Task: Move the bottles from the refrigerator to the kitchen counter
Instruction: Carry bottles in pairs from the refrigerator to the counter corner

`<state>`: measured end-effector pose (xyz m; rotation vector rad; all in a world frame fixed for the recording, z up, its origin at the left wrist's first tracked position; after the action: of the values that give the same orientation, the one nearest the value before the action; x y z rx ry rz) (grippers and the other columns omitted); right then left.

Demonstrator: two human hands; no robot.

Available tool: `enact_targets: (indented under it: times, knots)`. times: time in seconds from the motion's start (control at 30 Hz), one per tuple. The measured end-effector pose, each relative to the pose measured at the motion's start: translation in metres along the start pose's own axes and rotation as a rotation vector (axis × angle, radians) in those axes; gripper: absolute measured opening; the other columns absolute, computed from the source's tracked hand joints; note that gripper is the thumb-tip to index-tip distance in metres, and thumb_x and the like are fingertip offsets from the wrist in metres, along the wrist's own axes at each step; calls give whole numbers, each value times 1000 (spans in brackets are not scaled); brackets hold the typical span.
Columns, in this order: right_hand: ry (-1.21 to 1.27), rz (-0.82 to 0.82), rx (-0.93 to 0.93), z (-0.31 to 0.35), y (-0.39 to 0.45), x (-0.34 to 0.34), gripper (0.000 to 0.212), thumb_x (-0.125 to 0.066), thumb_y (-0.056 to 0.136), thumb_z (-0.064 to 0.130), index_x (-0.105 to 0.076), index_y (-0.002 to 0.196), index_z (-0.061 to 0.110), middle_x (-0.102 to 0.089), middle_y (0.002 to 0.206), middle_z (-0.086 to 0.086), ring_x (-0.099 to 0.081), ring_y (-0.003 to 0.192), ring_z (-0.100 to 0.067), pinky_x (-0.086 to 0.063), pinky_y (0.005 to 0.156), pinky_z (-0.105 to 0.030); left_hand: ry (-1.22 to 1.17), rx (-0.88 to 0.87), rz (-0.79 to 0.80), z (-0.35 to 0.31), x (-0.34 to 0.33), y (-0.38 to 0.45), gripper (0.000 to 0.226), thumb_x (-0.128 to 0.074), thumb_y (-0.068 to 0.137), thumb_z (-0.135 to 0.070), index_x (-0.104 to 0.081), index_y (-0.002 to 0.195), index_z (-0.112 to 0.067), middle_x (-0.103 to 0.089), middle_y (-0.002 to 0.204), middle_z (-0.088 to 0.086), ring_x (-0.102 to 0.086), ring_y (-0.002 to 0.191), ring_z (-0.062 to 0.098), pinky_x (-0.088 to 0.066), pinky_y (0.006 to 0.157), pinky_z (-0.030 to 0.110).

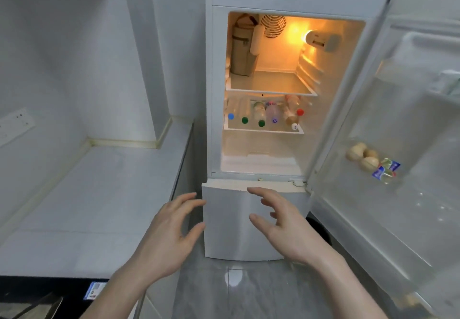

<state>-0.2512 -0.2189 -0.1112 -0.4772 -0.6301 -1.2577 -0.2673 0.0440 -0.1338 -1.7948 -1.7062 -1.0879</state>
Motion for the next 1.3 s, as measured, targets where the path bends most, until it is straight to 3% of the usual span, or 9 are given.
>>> enact_targets:
  times: [0.13,0.3,0.73,0.87,1.1,1.3]
  knots:
    - [3,-69,-47,-16,12,20,52,-60,101,40,-41,148,52,-38,150,36,-41,135,10,-39,117,-29,-15,-58,69,-6,-11,39,42,-58,97,-47,-49,138,-49,-30,152,-34,-28,137,-8,-45,99,19]
    - [9,-138,-85,-33,32,42,52,-61,100,42,-41,146,55,-38,149,37,-43,134,10,-41,116,-30,-5,-125,96,-15,-19,86,43,-58,97,-48,-48,139,-48,-30,151,-36,-28,138,-8,-41,112,32]
    - [52,-175,-72,-91,130,104,51,-60,100,41,-41,146,54,-38,150,37,-43,134,8,-41,116,-32,23,-159,115,-37,-59,216,42,-58,98,-46,-49,139,-48,-32,151,-33,-34,135,-4,-47,105,34]
    - [60,-168,-64,-112,171,127,51,-60,100,43,-41,146,54,-38,147,39,-43,133,9,-41,115,-30,39,-124,125,-40,-79,270,41,-59,98,-47,-50,138,-47,-33,150,-31,-51,117,5,-43,107,32]
    - [73,-114,-40,-145,244,162,50,-60,101,43,-42,146,54,-39,148,33,-44,134,3,-41,116,-31,35,-56,93,-45,-119,359,38,-62,97,-39,-54,134,-41,-39,148,-20,-42,135,4,-33,103,20]
    - [104,-101,-46,-160,286,164,48,-62,100,41,-46,144,50,-42,145,30,-49,129,1,-47,113,-35,27,68,70,-29,-136,429,43,-66,96,-30,-55,137,-26,-41,148,-7,-41,138,13,-31,112,24]
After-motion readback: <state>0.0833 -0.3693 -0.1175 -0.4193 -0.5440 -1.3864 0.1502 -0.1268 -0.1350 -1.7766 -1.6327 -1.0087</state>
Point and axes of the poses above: each hand's wrist, its own y-axis towards the middle knuckle, its own x-axis out of the back of the hand, z = x × y, the point moved 4 cm from there along y, towards the middle knuckle
